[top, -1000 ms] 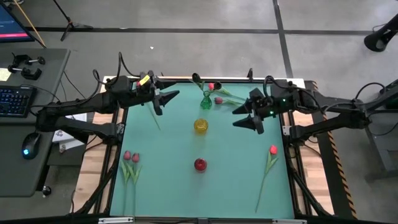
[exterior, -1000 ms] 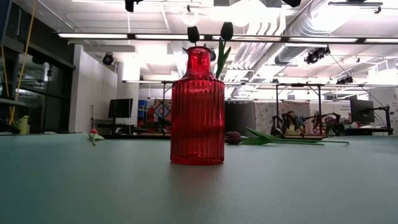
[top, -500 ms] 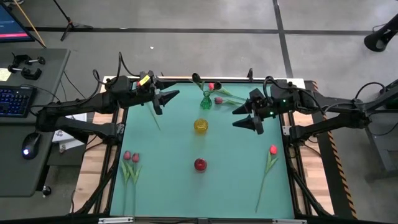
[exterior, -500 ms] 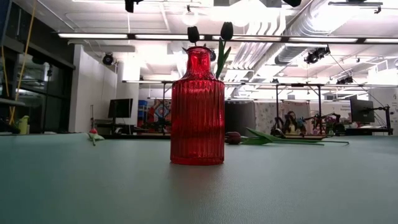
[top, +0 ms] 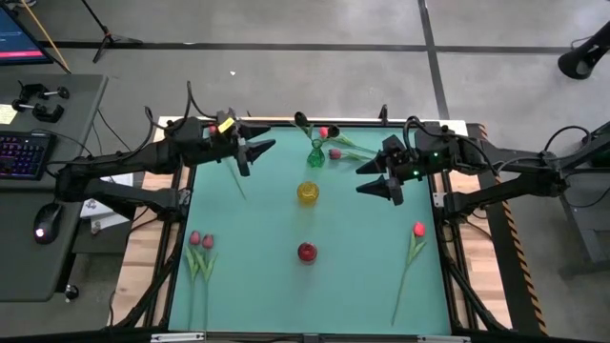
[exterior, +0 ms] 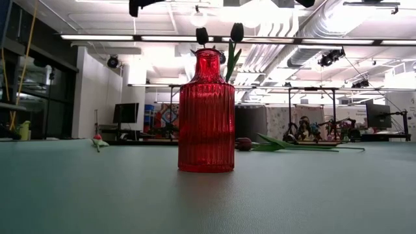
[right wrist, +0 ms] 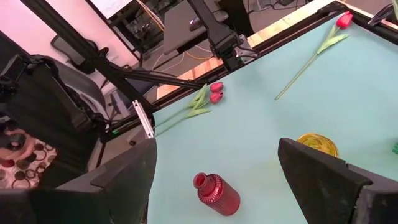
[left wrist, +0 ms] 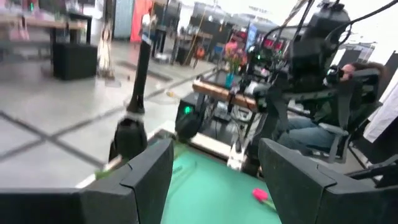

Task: Sort flowers into vase by color
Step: Put the top left pink flower into the red flower vase

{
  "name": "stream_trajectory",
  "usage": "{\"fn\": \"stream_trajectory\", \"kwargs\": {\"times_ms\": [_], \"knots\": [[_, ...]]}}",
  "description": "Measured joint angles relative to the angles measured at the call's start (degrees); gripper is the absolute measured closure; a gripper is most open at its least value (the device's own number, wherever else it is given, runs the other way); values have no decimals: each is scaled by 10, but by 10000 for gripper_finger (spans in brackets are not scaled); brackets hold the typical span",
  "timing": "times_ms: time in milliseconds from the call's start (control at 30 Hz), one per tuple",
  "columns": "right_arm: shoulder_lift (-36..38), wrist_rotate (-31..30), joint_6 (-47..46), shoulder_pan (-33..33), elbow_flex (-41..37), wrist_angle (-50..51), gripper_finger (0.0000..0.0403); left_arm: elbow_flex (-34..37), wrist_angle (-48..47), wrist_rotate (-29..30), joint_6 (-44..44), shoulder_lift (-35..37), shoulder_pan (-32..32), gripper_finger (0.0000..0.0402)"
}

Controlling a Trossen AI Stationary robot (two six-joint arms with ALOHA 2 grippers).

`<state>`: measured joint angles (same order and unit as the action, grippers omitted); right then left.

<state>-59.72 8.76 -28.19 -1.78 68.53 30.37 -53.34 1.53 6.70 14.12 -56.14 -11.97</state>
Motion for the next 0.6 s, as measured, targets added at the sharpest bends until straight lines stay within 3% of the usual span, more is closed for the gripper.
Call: {"fn": "stream_trajectory", "kwargs": {"times_ms": [300,433,600], "knots": [[0,-18,12,0,0,0,78,0,-80,-56,70,0,0,177],[0,-23,8,-1,0,2,78,0,-115,-43,76,0,0,177],[0,-58,-17,-1,0,28,78,0,-231,-3,118,-11,0,177]]}}
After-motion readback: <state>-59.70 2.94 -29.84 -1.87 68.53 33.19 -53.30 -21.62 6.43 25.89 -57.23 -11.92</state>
